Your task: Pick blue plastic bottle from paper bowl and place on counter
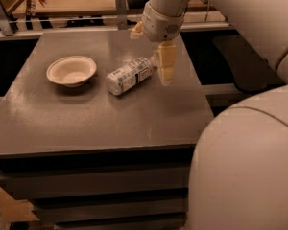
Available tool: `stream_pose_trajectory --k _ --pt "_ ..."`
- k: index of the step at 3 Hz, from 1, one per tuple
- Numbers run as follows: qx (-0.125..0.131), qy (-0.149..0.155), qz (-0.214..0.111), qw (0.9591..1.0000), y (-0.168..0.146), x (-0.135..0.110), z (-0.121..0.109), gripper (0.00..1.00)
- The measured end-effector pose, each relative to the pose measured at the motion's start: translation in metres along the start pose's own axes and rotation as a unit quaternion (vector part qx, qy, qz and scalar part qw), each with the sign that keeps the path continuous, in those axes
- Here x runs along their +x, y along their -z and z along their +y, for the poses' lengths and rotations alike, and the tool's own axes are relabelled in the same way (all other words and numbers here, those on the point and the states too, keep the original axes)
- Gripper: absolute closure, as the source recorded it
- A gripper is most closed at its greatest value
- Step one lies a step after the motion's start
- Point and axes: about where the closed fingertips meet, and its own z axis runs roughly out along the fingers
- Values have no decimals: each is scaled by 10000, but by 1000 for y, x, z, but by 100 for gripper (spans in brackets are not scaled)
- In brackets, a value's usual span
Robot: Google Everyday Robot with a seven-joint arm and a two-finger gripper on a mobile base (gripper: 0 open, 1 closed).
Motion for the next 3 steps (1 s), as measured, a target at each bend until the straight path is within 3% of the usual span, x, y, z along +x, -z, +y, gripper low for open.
stream_pose_trajectory --k 1,2,3 --pt "241 -551 -138 9981 25 20 40 0" --pt "486 -1088 -250 9926 46 45 85 0" --pt "495 -1167 -251 9916 47 50 93 0"
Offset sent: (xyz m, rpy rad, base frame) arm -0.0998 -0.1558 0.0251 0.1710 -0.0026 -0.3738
